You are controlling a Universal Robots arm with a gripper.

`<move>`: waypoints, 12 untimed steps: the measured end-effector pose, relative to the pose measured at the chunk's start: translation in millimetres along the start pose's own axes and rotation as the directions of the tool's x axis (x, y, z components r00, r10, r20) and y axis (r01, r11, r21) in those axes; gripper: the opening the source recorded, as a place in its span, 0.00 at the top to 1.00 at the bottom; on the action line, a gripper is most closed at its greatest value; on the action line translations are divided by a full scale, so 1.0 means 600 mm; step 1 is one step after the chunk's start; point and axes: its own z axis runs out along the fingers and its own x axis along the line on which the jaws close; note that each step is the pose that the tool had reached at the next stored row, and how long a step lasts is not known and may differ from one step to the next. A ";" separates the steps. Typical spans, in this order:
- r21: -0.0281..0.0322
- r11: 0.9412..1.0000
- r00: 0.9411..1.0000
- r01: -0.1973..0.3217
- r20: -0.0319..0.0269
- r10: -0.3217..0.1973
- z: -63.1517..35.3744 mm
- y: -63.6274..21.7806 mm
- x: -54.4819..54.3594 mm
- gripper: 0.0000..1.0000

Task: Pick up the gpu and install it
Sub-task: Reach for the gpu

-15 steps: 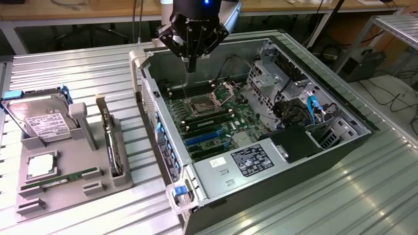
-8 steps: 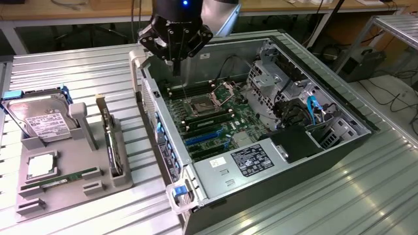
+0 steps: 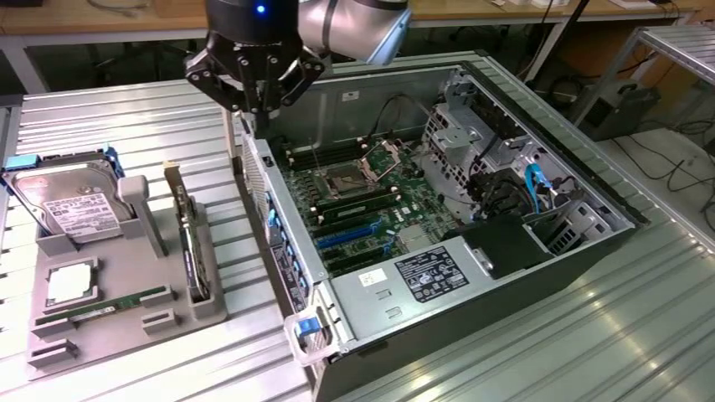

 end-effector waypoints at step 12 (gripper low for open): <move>0.001 1.000 1.000 0.000 0.000 0.000 0.015 -0.016 0.106 0.89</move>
